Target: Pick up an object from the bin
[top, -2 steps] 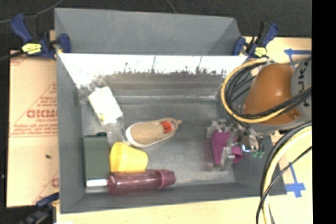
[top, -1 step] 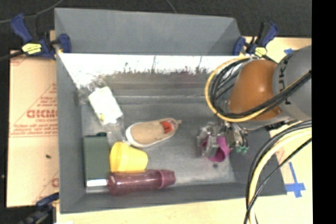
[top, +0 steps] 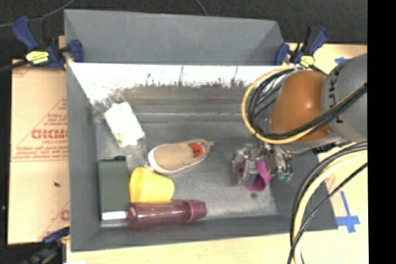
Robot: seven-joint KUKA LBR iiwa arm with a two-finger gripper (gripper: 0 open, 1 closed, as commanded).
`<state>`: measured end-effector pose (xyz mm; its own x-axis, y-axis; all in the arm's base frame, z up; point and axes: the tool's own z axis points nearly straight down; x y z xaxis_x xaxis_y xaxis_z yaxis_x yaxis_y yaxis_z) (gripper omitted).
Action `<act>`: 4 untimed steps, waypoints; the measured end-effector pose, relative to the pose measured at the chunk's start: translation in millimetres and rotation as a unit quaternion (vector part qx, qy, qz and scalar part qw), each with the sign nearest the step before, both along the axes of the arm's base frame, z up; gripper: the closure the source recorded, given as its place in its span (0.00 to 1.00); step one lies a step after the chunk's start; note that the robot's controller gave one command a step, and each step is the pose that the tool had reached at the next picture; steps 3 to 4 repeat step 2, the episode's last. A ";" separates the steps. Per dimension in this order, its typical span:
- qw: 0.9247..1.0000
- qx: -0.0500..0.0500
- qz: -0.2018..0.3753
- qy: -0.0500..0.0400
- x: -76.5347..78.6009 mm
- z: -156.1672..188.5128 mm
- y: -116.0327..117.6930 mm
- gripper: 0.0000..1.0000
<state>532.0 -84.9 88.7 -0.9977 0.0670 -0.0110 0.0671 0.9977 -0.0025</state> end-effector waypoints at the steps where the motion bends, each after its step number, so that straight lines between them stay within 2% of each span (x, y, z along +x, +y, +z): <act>1: 1.000 0.001 0.001 0.001 2.5 71.9 8.9 1.00; 2: 1.000 0.000 -0.019 -0.006 26.8 143.5 4.8 1.00; 4: 1.000 0.000 -0.019 -0.006 26.8 143.5 4.8 1.00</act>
Offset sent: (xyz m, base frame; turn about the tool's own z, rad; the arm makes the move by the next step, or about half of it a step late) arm 0.0236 0.0058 0.1386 0.0395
